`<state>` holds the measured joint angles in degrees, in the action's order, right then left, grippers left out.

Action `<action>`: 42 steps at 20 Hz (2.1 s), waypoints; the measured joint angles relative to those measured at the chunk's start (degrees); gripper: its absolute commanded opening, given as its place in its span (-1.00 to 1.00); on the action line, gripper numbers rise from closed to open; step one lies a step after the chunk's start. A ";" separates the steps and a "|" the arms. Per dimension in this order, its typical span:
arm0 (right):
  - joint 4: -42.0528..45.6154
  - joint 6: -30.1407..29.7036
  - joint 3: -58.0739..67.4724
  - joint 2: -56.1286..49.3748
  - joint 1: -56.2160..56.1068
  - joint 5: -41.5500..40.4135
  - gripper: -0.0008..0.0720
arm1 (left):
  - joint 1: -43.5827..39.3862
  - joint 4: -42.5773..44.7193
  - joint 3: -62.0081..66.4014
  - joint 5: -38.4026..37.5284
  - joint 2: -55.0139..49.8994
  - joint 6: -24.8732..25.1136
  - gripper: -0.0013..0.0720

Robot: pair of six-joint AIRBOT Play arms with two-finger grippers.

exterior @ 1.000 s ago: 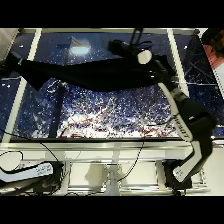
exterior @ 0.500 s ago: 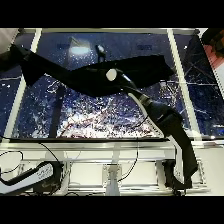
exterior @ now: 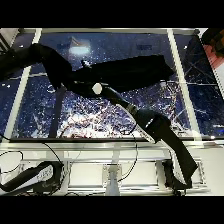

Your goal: Fold the clothes and pants, and hang the long-sleeved shirts on hangers.

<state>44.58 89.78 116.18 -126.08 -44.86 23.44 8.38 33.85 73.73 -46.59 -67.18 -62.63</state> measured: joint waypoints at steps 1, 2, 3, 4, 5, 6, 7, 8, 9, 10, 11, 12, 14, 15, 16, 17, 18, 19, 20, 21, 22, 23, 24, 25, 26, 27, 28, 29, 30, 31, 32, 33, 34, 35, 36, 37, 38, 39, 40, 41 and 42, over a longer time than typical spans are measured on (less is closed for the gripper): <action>0.00 0.63 0.13 -0.15 -0.22 -0.68 -0.94 | -0.24 -0.35 0.00 -0.02 0.26 -0.02 -0.93; 0.04 0.98 0.17 -0.28 -0.33 -1.03 -0.94 | -0.44 -0.52 0.00 -0.04 0.42 -0.04 -0.93; 0.17 1.27 0.22 -0.39 -0.31 -1.14 -0.94 | -0.57 -0.68 0.00 -0.07 0.55 -0.07 -0.93; 0.55 1.40 0.28 -0.44 -0.04 -1.33 -0.94 | -0.68 -0.94 0.00 -0.07 0.66 -0.09 -0.93; 1.14 1.60 0.28 -0.39 0.39 -1.16 -0.93 | -0.74 -0.98 0.00 -0.04 0.70 -0.09 -0.93; 1.99 1.75 0.28 -0.31 1.05 -0.28 -0.93 | -0.83 -1.01 0.00 0.09 0.70 -0.09 -0.93; 2.91 1.84 0.28 -0.02 2.10 1.05 -0.93 | -0.98 -1.11 0.00 0.42 0.63 -0.04 -0.93; 3.74 1.95 0.28 0.48 3.30 2.29 -0.93 | -1.27 -1.29 0.00 0.98 0.39 0.00 -0.93; 4.55 1.99 0.28 1.11 4.66 4.13 -0.93 | -1.64 -1.31 0.00 1.84 -0.02 0.00 -0.93; 5.27 2.01 0.28 1.90 6.32 7.02 -0.93 | -2.25 -1.29 0.00 3.28 -0.70 0.02 -0.93; 5.81 2.05 0.28 3.08 8.13 10.34 -0.93 | -2.97 -1.31 0.00 5.05 -1.44 0.02 -0.93; 6.03 1.95 0.31 4.48 9.90 13.53 -0.93 | -3.89 -1.38 0.00 7.34 -2.47 0.04 -0.93; 6.75 -0.48 0.31 7.82 13.73 21.53 -0.93 | -6.05 -1.38 0.00 12.00 -4.83 0.04 -0.93; 6.93 -2.29 0.28 9.88 15.69 25.46 -0.93 | -7.32 -1.38 0.00 13.77 -6.08 0.04 -0.93; 6.95 -3.96 0.35 11.91 17.35 28.63 -0.93 | -8.87 -1.38 0.00 15.65 -7.56 0.07 -0.93; 6.97 -5.35 0.35 13.73 18.84 31.89 -0.93 | -10.58 -1.40 0.00 17.66 -9.14 0.07 -0.93; 7.08 -6.58 0.33 15.76 20.35 34.84 -0.93 | -12.33 -1.40 0.00 19.71 -10.73 0.07 -0.94; 7.02 -7.45 0.33 17.79 21.75 37.03 -0.93 | -14.34 -1.42 0.00 22.25 -12.46 0.07 -0.94; 7.04 -8.09 0.35 19.58 22.88 38.56 -0.93 | -16.31 -1.57 0.00 24.81 -14.05 0.07 -0.94; 7.21 -8.74 0.33 21.29 23.87 40.09 -0.93 | -18.51 -1.84 0.00 27.43 -15.76 0.04 -0.94; 7.48 -9.42 0.33 22.75 24.55 40.98 -0.93 | -20.61 -2.05 0.00 29.75 -17.20 0.04 -0.93; 7.45 -10.21 0.33 24.24 25.00 42.05 -0.93 | -22.88 -2.25 0.00 32.33 -18.75 0.07 -0.93; 7.41 -10.82 0.35 25.42 25.31 42.69 -0.93 | -24.98 -2.43 0.00 35.12 -20.22 0.07 -0.93; 7.45 -11.30 0.35 26.38 25.57 43.34 -0.93 | -27.23 -2.49 0.00 38.23 -21.81 0.04 -0.93; 7.89 -11.69 0.33 27.17 25.81 43.87 -0.93 | -29.09 -2.62 0.00 41.27 -23.17 0.04 -0.93; 7.85 -11.93 0.33 27.76 25.97 44.33 -0.93 | -30.99 -2.67 0.00 44.65 -24.57 0.04 -0.93; 7.87 -12.17 0.33 28.22 26.03 44.85 -0.93 | -32.52 -2.69 0.00 47.19 -25.81 -0.02 -0.93; 7.96 -12.31 0.28 28.46 26.08 45.66 -0.93 | -33.92 -2.73 0.00 49.48 -26.99 -0.15 -0.93; 8.11 -12.46 0.26 28.68 26.14 46.21 -0.93 | -34.99 -2.75 0.00 51.12 -27.98 -0.15 -0.78; 8.09 -12.55 0.28 28.92 26.18 46.71 -0.93 | -35.91 -2.75 0.00 52.50 -28.92 -0.17 -0.14; 8.28 -12.63 0.28 29.00 26.21 47.25 -0.93 | -36.59 -2.75 0.00 53.48 -29.70 -0.20 0.79; 8.57 -12.66 0.24 29.03 26.25 47.74 -0.93 | -37.05 -2.78 0.00 54.16 -30.32 -0.24 0.96; 8.83 -12.68 0.22 29.14 26.27 48.13 -0.93 | -37.38 -2.91 0.00 54.69 -30.75 -0.39 0.97; 8.96 -12.72 0.22 29.20 26.27 48.37 -0.93 | -37.59 -2.86 0.00 55.25 -30.97 -0.39 0.97; 9.33 -12.74 0.22 29.22 26.27 48.61 -0.93 | -37.70 -2.82 0.00 55.58 -31.04 -0.39 0.97; 9.68 -12.76 0.15 29.22 26.27 48.76 -0.93 | -37.66 -2.71 0.00 55.65 -30.91 -0.39 0.97; 9.94 -12.81 0.17 29.27 26.27 48.89 -0.93 | -37.38 -2.67 0.00 55.74 -30.40 -0.39 0.97; 10.21 -12.83 0.17 29.27 26.27 48.96 -0.93 | -36.92 -2.62 0.00 55.89 -29.66 -0.37 0.97; 10.80 -12.83 0.17 29.27 26.27 49.16 -0.93 | -36.20 -2.56 0.00 55.71 -28.72 -0.37 0.96; 11.37 -12.85 0.17 29.27 26.27 49.53 -0.93 | -35.12 -2.49 0.00 54.75 -27.45 -0.33 0.93; 12.04 -12.85 0.17 29.27 26.27 49.83 -0.93 | -33.62 -2.45 0.00 52.96 -25.97 -0.17 0.88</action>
<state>56.62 76.93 116.36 -96.82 -18.59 73.28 -25.23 31.40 73.73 6.37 -93.14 -62.81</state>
